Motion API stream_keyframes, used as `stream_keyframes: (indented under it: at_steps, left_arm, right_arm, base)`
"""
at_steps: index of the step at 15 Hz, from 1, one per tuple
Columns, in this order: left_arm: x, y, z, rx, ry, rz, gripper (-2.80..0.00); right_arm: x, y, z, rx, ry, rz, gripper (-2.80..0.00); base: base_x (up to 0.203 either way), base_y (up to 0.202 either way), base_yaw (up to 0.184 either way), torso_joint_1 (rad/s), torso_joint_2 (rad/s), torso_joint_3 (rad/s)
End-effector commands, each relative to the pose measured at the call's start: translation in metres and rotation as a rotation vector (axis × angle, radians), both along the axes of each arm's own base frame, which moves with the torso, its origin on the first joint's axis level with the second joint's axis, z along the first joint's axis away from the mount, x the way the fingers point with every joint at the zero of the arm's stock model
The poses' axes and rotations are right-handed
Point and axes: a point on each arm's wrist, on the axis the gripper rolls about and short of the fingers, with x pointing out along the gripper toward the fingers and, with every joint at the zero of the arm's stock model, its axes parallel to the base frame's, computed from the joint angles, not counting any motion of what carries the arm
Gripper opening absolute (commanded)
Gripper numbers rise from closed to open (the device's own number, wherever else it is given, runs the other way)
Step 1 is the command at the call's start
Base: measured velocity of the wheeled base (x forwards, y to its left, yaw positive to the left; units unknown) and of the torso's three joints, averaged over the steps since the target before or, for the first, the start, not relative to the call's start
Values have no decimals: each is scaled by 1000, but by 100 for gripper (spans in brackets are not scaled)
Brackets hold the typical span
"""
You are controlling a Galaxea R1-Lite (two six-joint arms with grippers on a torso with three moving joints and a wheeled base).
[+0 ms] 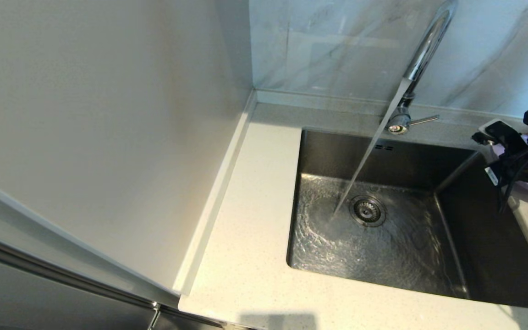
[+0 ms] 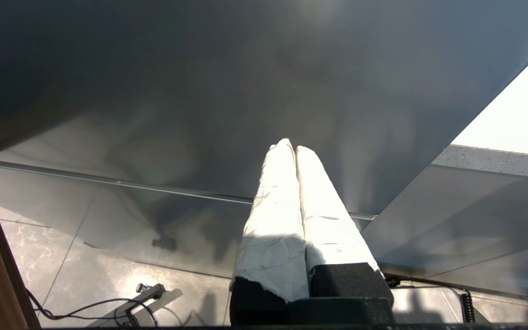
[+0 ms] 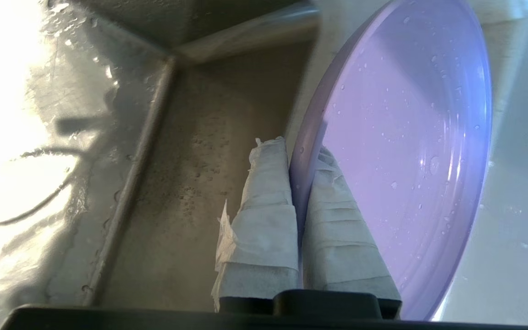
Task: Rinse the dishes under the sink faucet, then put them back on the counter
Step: Place the plate on the table
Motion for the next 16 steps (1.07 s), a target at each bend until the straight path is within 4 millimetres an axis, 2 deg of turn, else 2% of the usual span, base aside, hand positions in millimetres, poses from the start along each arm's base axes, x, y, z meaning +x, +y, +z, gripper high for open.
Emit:
stream_keyframes:
  at_steps: [1,2,5,7,10,13,14,16]
  left_arm:
    - [0,0,0,0,0,0,-280]
    - [0,0,0,0,0,0,-280]
    - [0,0,0,0,0,0,-280]
    - [0,0,0,0,0,0,-280]
    - [0,0,0,0,1,0,-280]
    - [0,0,0,0,0,0,-280]
    - [0,0,0,0,0,0,-280]
    - [0,0,0,0,0,0,-280]
  right_arm:
    - [0,-2,-7,-10,28,6,-280]
    - [0,-2,-8,-9,32,6,0]
    - [1,-4,-8,-9,30,0,0]
    - [1,-7,-1,-16,-4,-7,0]
    - [-5,-9,25,-47,-127,-5,0]
    - [-28,-6,59,-43,-213,75,0]
    - [-37,-3,69,-37,-217,95,-280]
    - [-53,5,84,-22,-224,151,-280]
  base:
    - [0,0,0,0,0,0]
    - [0,0,0,0,0,0]
    - [0,0,0,0,0,0]
    - [0,0,0,0,0,0]
    - [0,0,0,0,0,0]
    - [0,0,0,0,0,0]
    - [0,0,0,0,0,0]
    - [0,0,0,0,0,0]
